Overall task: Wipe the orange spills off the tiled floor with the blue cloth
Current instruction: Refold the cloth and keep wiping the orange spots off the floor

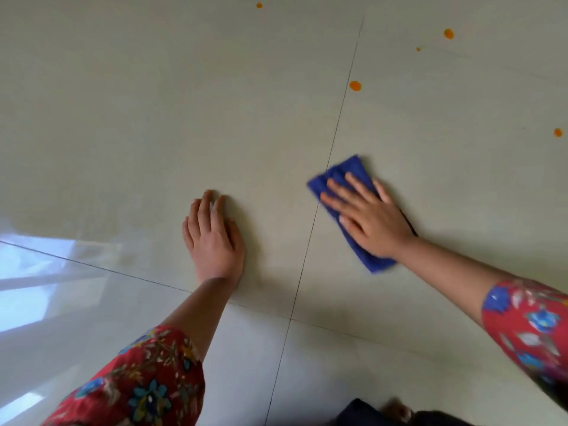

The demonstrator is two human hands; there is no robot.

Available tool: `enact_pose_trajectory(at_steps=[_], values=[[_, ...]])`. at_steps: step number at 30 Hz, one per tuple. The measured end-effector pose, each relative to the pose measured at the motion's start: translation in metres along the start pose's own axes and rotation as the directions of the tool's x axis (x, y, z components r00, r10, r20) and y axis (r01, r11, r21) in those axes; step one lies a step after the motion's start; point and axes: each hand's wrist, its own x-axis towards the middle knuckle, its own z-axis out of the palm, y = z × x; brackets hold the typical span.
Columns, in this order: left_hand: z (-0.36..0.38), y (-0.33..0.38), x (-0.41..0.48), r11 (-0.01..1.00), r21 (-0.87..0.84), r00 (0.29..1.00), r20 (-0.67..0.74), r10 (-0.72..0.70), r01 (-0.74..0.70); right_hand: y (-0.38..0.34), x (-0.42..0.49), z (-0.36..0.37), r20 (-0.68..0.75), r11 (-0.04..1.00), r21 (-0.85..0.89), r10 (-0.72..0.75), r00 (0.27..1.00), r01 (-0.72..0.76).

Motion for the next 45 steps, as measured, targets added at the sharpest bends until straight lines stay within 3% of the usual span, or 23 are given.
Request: enact_pose_trajectory(at_steps=[2, 3, 4, 5, 7, 9, 10, 12, 14, 17, 19, 22, 24, 25, 27, 29, 31, 32, 34, 36, 39, 41, 45], values=[[-0.001, 0.003, 0.001, 1.0, 0.014, 1.0, 0.009, -0.001, 0.001, -0.023, 0.026, -0.007, -0.048, 0.956, 0.083, 0.287, 0.957, -0.282], [-0.002, 0.003, -0.001, 1.0, 0.021, 1.0, 0.015, 0.001, -0.001, -0.044, 0.03, -0.006, -0.046, 0.945, 0.112, 0.314, 0.948, -0.307], [-0.003, 0.003, 0.0, 1.0, 0.025, 1.0, 0.016, 0.002, -0.003, -0.066, 0.025, 0.001, -0.045, 0.967, 0.115, 0.234, 0.971, -0.227], [-0.004, 0.003, -0.002, 1.0, 0.026, 1.0, 0.014, -0.001, 0.001, -0.088, 0.008, 0.011, -0.037, 0.995, 0.09, 0.051, 0.998, -0.047], [-0.004, 0.003, -0.001, 1.0, 0.02, 1.0, 0.014, 0.0, 0.0, -0.111, -0.049, 0.022, 0.017, 0.931, 0.07, -0.36, 0.933, 0.358], [-0.003, 0.002, -0.002, 1.0, 0.008, 1.0, 0.003, 0.013, -0.013, -0.089, -0.091, 0.023, 0.057, 0.848, 0.09, -0.529, 0.847, 0.523], [-0.002, 0.002, -0.002, 1.0, 0.001, 1.0, -0.003, 0.017, -0.017, -0.067, -0.099, 0.022, 0.062, 0.855, 0.07, -0.518, 0.853, 0.514], [0.0, 0.0, -0.001, 1.0, 0.001, 1.0, -0.002, 0.02, -0.02, -0.025, -0.097, 0.018, 0.073, 0.943, 0.01, -0.332, 0.94, 0.332], [0.002, -0.001, -0.001, 1.0, 0.018, 1.0, 0.004, 0.019, -0.019, -0.001, -0.075, 0.009, 0.039, 1.0, 0.004, -0.003, 0.999, 0.003], [-0.001, 0.004, -0.004, 0.998, 0.05, 0.999, 0.025, 0.043, -0.044, -0.028, -0.038, 0.0, -0.032, 0.944, 0.072, 0.324, 0.946, -0.321], [-0.003, 0.006, -0.007, 0.992, 0.078, 0.995, 0.03, 0.099, -0.101, -0.062, -0.041, 0.009, -0.033, 0.968, 0.075, 0.243, 0.97, -0.24], [-0.006, 0.017, -0.01, 0.983, 0.048, 0.983, 0.036, 0.178, -0.179, -0.08, -0.114, 0.029, 0.029, 0.981, 0.05, -0.187, 0.982, 0.186], [-0.003, 0.038, -0.014, 0.969, -0.03, 0.968, 0.048, 0.245, -0.244, -0.043, -0.164, 0.028, 0.081, 0.965, 0.035, -0.26, 0.962, 0.258], [-0.002, 0.05, -0.016, 0.956, -0.06, 0.954, 0.073, 0.291, -0.287, -0.017, -0.178, 0.027, 0.084, 0.982, 0.017, -0.188, 0.979, 0.188], [0.005, 0.073, -0.025, 0.924, -0.104, 0.912, 0.155, 0.381, -0.368, 0.032, -0.187, 0.02, 0.075, 0.991, -0.012, 0.133, 0.988, -0.133], [0.017, 0.088, -0.038, 0.901, -0.112, 0.864, 0.256, 0.433, -0.419, 0.058, -0.164, 0.012, 0.033, 0.87, 0.017, 0.493, 0.87, -0.493], [0.029, 0.098, -0.054, 0.875, -0.109, 0.814, 0.33, 0.479, -0.471, 0.054, -0.123, 0.005, 0.013, 0.741, 0.085, 0.668, 0.744, -0.667], [0.034, 0.1, -0.061, 0.865, -0.105, 0.794, 0.354, 0.494, -0.491, 0.044, -0.106, 0.004, 0.02, 0.728, 0.113, 0.679, 0.734, -0.677], [0.042, 0.105, -0.07, 0.843, -0.091, 0.762, 0.384, 0.522, -0.531, 0.016, -0.097, 0.011, 0.008, 0.816, 0.094, 0.573, 0.82, -0.571], [0.048, 0.106, -0.073, 0.824, -0.06, 0.737, 0.413, 0.535, -0.564, -0.013, -0.131, 0.021, 0.009, 0.928, 0.07, 0.366, 0.931, -0.365], [0.054, 0.107, -0.072, 0.797, 0.051, 0.727, 0.447, 0.521, -0.602, -0.011, -0.209, 0.03, 0.039, 0.968, 0.071, 0.239, 0.97, -0.241], [0.057, 0.108, -0.074, 0.785, 0.105, 0.733, 0.451, 0.509, -0.61, 0.023, -0.236, 0.025, 0.048, 0.917, 0.08, 0.389, 0.92, -0.392], [0.06, 0.11, -0.076, 0.781, 0.124, 0.737, 0.449, 0.506, -0.612, 0.073, -0.194, 0.012, 0.007, 0.661, 0.137, 0.744, 0.668, -0.738]])
